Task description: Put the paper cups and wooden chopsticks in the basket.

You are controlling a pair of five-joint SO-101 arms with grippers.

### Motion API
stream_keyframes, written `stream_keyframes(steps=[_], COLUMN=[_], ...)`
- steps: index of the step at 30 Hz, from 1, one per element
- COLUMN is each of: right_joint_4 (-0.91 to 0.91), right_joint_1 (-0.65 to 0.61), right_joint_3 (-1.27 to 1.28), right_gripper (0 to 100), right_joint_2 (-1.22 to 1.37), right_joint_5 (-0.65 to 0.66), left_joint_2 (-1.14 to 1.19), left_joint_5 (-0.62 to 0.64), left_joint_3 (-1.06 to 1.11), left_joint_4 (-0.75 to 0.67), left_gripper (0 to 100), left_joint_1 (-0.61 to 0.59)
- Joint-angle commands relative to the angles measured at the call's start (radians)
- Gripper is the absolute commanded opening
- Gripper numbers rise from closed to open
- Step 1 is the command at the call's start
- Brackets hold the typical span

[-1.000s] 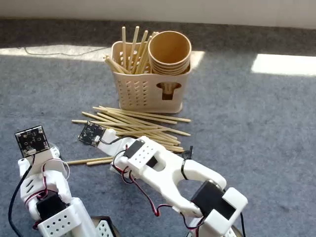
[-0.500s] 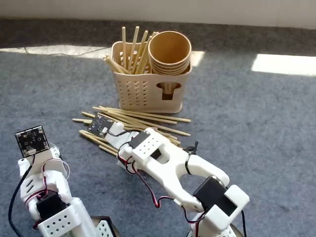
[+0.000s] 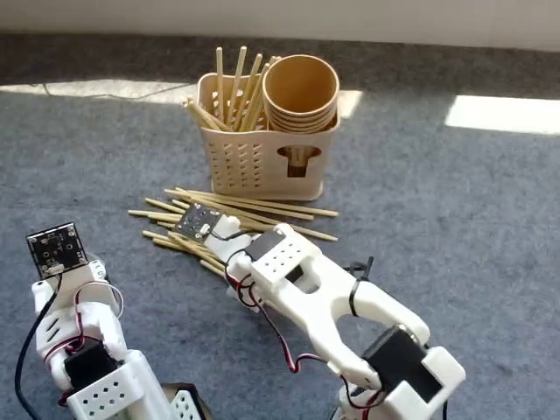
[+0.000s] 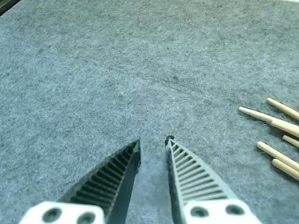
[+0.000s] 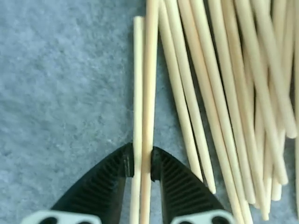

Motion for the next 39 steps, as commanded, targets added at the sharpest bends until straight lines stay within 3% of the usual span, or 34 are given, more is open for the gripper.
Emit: stream_keyframes(steps=[1,13,32,39], right_joint_4=[0.027,0.088,-0.053,-0.088], right_joint_1=[0.030,0.028,0.031,-0.001], right_joint_3=[0.002,0.004,0.004,0.001], right_gripper=[0.5,0.5,0.5,0.5], right_joint_2=[-0.105,-0.262,-0.628,-0.753], right_joint_5=[0.012,-0.003,-0.410,-0.437], left_joint_2=[-0.008,-0.008,-0.008,-0.008], left_joint_5=[-0.003,-0.003,-0.003,-0.003], left_joint_3=[0.018,0.018,0.018,0.018], left_joint_4=[-0.021,-0.021,-0.021,-0.021], left_gripper=[9,9,9,9], left_joint_1=[-0.015,-0.015,-0.015,-0.015])
